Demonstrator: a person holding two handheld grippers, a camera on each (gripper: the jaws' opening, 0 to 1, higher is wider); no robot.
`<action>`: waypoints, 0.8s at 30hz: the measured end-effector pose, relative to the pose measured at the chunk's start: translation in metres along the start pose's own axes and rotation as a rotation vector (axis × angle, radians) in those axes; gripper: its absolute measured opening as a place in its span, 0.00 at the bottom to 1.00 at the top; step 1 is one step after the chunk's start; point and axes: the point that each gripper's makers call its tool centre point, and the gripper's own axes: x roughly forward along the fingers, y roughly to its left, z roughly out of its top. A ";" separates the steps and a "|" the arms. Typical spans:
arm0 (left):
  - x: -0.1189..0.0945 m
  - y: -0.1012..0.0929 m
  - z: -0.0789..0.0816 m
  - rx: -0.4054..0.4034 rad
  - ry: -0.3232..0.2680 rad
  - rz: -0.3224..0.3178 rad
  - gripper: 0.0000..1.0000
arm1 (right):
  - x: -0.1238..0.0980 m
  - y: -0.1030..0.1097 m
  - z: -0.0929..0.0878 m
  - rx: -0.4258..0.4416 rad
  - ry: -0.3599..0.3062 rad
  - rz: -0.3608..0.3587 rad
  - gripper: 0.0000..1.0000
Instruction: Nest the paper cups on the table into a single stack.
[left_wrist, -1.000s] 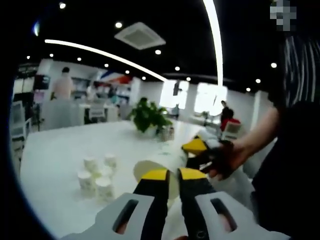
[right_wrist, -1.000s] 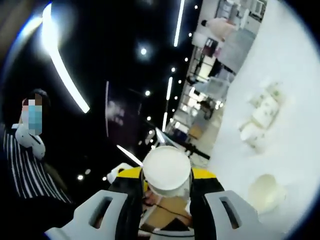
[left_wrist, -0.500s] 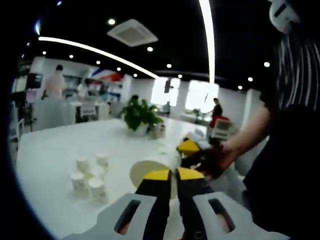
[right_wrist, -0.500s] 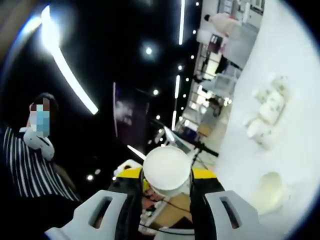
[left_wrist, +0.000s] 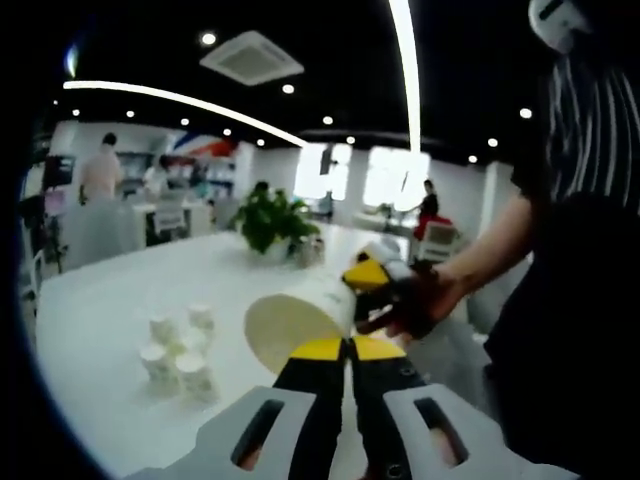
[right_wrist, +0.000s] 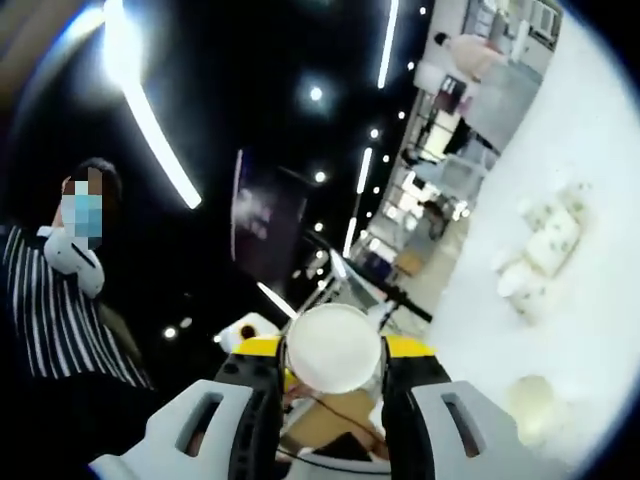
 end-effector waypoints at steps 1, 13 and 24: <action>0.000 0.000 0.000 0.003 0.003 -0.001 0.00 | 0.000 0.000 0.000 -0.002 0.000 0.000 0.35; 0.001 0.000 -0.002 0.012 0.017 -0.011 0.00 | -0.010 -0.004 0.009 -0.129 -0.015 -0.019 0.36; -0.002 0.004 -0.009 0.013 0.051 0.003 0.00 | -0.026 -0.033 0.018 -0.261 0.029 -0.189 0.42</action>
